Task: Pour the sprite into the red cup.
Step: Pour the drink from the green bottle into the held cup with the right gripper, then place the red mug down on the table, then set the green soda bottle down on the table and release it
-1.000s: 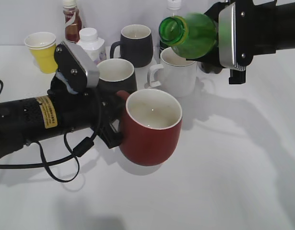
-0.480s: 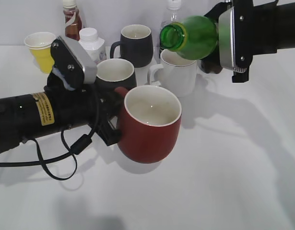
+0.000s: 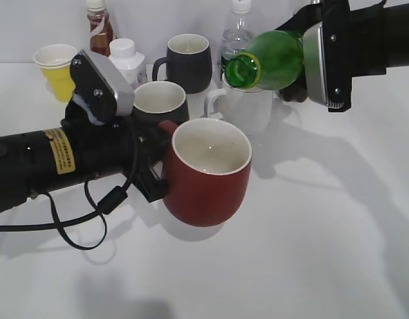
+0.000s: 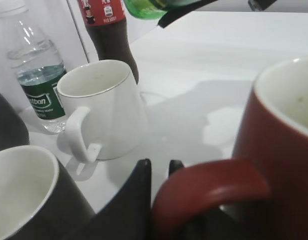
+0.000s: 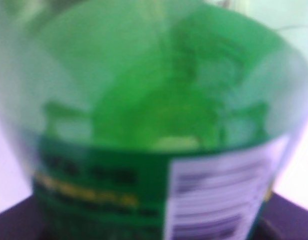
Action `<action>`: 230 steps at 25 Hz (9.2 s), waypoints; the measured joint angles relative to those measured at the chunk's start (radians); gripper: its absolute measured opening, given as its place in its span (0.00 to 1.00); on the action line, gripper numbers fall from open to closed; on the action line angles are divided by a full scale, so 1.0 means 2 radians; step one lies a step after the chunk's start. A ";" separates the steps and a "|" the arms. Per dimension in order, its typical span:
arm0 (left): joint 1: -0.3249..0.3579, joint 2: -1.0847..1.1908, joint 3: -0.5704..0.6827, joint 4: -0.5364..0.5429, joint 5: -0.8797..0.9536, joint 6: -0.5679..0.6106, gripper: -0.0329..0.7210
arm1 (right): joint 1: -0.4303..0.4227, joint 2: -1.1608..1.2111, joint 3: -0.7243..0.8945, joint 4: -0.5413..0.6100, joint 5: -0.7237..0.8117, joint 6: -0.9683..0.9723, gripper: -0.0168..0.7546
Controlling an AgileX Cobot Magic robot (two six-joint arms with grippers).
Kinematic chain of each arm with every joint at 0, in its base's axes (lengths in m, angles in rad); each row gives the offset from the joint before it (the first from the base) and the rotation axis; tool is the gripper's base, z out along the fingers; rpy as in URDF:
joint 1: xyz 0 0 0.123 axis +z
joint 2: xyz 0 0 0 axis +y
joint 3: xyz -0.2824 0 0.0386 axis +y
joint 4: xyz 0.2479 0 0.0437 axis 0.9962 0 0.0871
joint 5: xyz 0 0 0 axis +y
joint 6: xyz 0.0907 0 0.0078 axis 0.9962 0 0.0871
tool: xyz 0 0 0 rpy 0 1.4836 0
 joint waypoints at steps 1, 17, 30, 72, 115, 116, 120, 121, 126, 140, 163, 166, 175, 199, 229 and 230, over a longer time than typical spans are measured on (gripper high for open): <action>0.000 0.000 0.000 0.000 -0.001 0.000 0.14 | 0.000 0.000 0.000 0.000 0.000 -0.003 0.58; 0.000 0.000 -0.004 0.001 -0.014 -0.001 0.14 | 0.000 0.000 0.000 0.000 0.007 -0.020 0.58; 0.000 0.000 -0.010 0.005 -0.001 -0.018 0.14 | 0.000 0.000 0.000 0.000 0.008 -0.025 0.58; -0.019 0.000 -0.030 0.031 0.027 -0.040 0.14 | 0.000 0.000 0.000 0.006 0.018 -0.135 0.58; -0.019 0.000 -0.030 0.048 0.038 -0.040 0.14 | 0.000 0.000 0.000 0.071 0.015 -0.230 0.58; -0.019 0.000 -0.030 0.048 0.039 -0.040 0.14 | 0.000 0.000 0.000 0.071 0.015 -0.230 0.58; -0.019 0.000 -0.030 0.048 0.040 -0.040 0.14 | 0.000 0.000 0.000 0.071 0.014 -0.231 0.58; -0.019 0.000 -0.030 0.048 0.040 -0.040 0.14 | 0.000 0.000 0.000 0.071 0.014 -0.231 0.58; -0.019 0.000 -0.030 0.048 0.040 -0.040 0.14 | 0.000 0.000 0.000 0.073 0.014 -0.231 0.58; -0.019 0.000 -0.030 0.048 0.037 -0.040 0.14 | 0.000 0.000 0.000 0.075 0.009 -0.181 0.58; 0.091 -0.092 -0.029 -0.016 0.043 -0.039 0.14 | 0.000 0.013 0.000 0.220 -0.045 0.309 0.58; 0.128 -0.097 -0.029 -0.018 0.058 -0.039 0.14 | 0.000 0.031 0.000 0.294 -0.028 0.312 0.58; 0.236 -0.096 -0.029 -0.035 0.078 -0.039 0.14 | -0.001 0.041 0.000 0.475 0.026 0.278 0.58; 0.298 0.147 -0.031 -0.108 -0.147 0.035 0.14 | -0.001 0.050 0.092 0.718 0.032 0.123 0.58; 0.298 0.205 -0.071 -0.094 -0.170 0.042 0.23 | -0.001 0.051 0.096 0.719 0.023 0.120 0.58; 0.298 0.205 -0.071 -0.092 -0.169 0.042 0.25 | -0.001 0.051 0.096 0.719 0.023 0.120 0.58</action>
